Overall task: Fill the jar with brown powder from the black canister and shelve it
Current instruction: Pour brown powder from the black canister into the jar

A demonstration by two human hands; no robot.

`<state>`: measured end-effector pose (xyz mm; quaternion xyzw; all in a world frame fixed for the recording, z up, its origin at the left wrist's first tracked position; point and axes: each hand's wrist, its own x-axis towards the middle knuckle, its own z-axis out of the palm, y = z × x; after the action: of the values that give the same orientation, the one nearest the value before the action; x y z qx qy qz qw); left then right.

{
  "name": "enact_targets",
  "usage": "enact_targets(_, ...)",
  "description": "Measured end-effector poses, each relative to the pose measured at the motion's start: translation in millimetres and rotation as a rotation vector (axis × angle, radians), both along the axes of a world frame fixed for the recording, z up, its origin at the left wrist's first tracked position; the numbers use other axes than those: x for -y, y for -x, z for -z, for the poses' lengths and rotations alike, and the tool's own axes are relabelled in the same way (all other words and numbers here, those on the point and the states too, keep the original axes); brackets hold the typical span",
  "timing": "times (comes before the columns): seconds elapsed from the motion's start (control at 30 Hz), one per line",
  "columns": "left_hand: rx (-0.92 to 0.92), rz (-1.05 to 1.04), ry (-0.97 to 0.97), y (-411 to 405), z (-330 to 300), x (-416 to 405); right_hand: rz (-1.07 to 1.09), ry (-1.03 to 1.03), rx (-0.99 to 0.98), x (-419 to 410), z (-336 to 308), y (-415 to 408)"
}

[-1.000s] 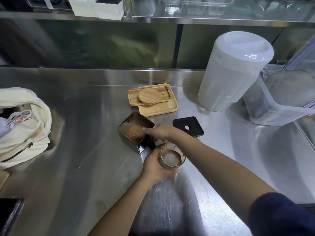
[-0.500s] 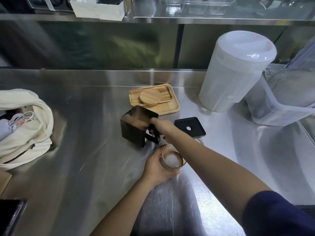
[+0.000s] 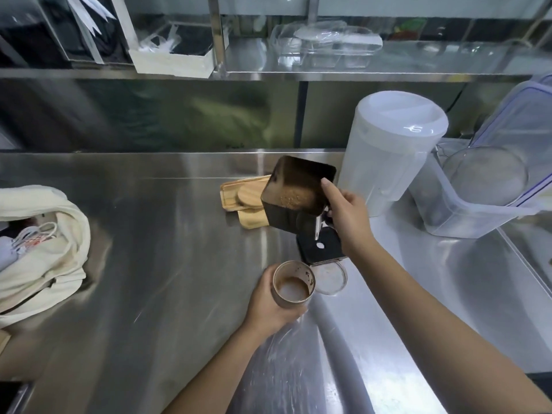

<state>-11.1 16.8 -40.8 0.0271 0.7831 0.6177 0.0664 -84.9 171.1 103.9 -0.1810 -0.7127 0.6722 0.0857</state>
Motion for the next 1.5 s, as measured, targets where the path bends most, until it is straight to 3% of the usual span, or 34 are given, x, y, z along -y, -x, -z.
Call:
enact_targets(0.17, 0.012, -0.013, -0.023, 1.1, -2.5, -4.9, 0.03, -0.039, 0.026, -25.3, 15.8, -30.2)
enact_targets(0.37, 0.017, -0.062, 0.023, 3.5, 2.2, -5.3, 0.113, -0.43, -0.146, -34.9, 40.1, -55.4)
enact_targets(0.5, 0.009, -0.05, 0.088, 7.2, 3.3, -3.8, 0.06, -0.698, -0.259, -36.5, 43.4, -61.4)
enact_targets(0.67, -0.023, -0.061, 0.11, 6.7, 3.2, -4.5, -0.043, -0.89, -0.334, -37.4, 42.4, -61.0)
enact_targets(1.5, -0.007, -0.097, 0.176, 9.0, 11.4, -5.0, -0.159, -1.265, -0.483, -19.9, 32.2, -63.1)
